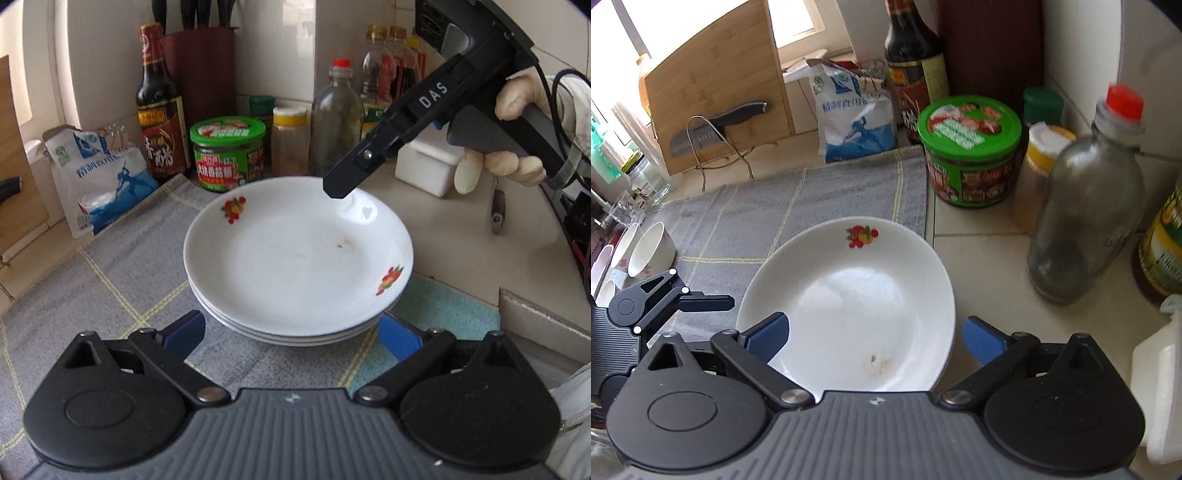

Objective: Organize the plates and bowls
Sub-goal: 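Withdraw the right tool and move it toward the white bowls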

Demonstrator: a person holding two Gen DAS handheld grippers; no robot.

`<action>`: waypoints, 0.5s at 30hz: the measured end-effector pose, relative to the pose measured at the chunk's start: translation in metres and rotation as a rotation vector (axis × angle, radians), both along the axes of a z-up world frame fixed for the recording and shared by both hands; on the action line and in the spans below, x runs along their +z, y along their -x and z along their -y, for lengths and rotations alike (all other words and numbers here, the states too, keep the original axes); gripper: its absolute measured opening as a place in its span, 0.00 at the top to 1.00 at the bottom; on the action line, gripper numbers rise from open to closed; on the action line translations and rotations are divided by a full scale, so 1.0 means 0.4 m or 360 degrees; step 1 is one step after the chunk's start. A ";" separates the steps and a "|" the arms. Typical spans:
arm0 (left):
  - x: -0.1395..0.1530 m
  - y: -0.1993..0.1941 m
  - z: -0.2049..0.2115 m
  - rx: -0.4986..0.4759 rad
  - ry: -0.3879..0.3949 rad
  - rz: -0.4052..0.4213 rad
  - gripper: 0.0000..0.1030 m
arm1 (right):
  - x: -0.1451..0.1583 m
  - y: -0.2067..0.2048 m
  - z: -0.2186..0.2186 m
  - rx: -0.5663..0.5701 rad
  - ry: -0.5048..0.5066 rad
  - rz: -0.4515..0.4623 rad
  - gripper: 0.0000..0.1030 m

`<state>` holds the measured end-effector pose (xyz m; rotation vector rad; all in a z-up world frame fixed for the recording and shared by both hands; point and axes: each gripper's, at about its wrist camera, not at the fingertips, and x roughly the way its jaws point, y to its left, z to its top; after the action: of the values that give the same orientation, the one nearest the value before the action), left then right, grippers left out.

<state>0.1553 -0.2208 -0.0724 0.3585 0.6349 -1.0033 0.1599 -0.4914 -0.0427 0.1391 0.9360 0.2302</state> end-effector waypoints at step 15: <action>0.114 0.039 -0.123 0.0392 0.0230 0.0147 0.01 | 0.110 0.004 -0.164 0.0255 0.0313 0.0546 0.00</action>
<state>0.1398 -0.1716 -0.0268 0.1928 0.5058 -0.7868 0.1584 -0.4258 0.0012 -0.1543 0.6231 0.2976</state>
